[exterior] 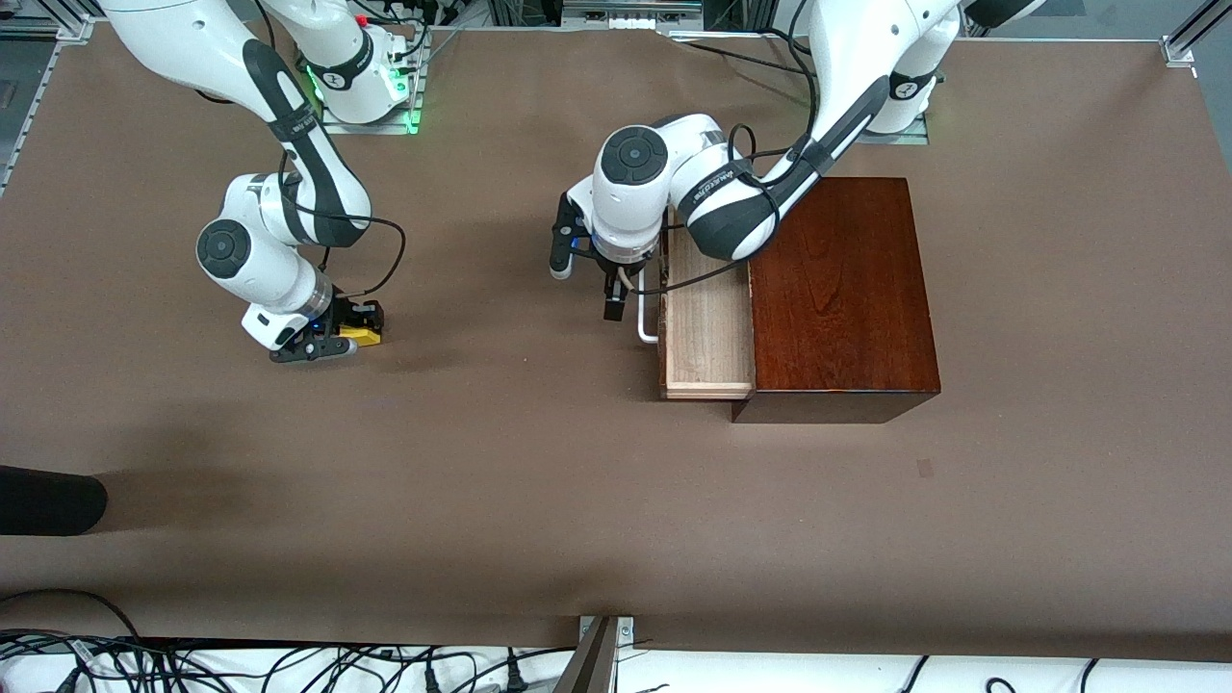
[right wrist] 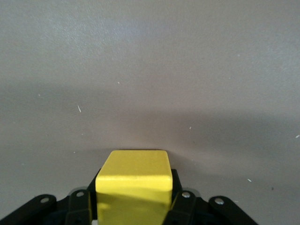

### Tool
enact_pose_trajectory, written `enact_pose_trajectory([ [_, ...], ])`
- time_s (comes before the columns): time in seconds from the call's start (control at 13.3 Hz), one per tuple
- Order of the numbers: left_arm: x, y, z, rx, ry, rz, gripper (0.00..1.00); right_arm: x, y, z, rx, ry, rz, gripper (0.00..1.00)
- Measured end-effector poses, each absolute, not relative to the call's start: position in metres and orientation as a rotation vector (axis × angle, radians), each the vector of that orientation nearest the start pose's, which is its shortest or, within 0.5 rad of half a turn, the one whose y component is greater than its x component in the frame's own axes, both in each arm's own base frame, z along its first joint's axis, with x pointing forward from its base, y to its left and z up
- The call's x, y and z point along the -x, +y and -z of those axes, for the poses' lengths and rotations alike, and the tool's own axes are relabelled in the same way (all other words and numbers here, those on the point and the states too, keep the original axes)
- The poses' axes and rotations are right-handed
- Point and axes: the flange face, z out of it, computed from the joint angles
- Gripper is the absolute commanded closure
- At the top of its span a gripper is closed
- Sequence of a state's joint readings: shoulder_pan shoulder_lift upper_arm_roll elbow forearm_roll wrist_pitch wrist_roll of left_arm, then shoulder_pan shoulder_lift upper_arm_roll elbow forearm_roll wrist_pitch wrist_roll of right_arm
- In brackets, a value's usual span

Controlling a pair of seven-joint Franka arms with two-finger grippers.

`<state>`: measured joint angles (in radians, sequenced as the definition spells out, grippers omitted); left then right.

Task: Open drawer, take yellow block, close drawer
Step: 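Place the cube with the right gripper while the left gripper pushes the drawer, then push the drawer fully shut with the left gripper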

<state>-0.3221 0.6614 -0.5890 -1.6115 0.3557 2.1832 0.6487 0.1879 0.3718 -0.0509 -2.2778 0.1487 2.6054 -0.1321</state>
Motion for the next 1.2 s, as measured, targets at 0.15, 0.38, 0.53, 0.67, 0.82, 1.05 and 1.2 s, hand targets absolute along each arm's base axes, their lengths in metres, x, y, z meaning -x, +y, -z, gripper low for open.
enact_pose_trajectory([
  [0.15, -0.478, -0.491, -0.283, 2.159, 2.348, -0.018, 0.0, -0.524, 0.068, -0.186, 3.079, -0.221, -0.069, 0.13],
  [0.38, -0.477, -0.492, -0.286, 2.137, 2.348, -0.051, 0.0, -0.527, 0.068, -0.191, 3.079, -0.22, -0.046, 0.0],
  [0.53, -0.48, -0.485, -0.287, 2.129, 2.335, -0.113, 0.0, -0.534, 0.068, -0.211, 3.074, -0.217, 0.001, 0.0],
  [0.67, -0.493, -0.459, -0.281, 2.119, 2.307, -0.227, 0.0, -0.541, 0.069, -0.253, 3.061, -0.209, 0.022, 0.0],
  [0.82, -0.504, -0.438, -0.277, 2.129, 2.288, -0.299, 0.0, -0.542, 0.063, -0.314, 3.042, -0.192, 0.034, 0.0],
  [1.05, -0.507, -0.424, -0.275, 2.127, 2.261, -0.386, 0.0, -0.546, 0.048, -0.42, 3.008, -0.18, -0.039, 0.0],
  [1.2, -0.515, -0.408, -0.278, 2.14, 2.231, -0.429, 0.0, -0.555, 0.042, -0.485, 3.011, -0.203, -0.041, 0.0],
])
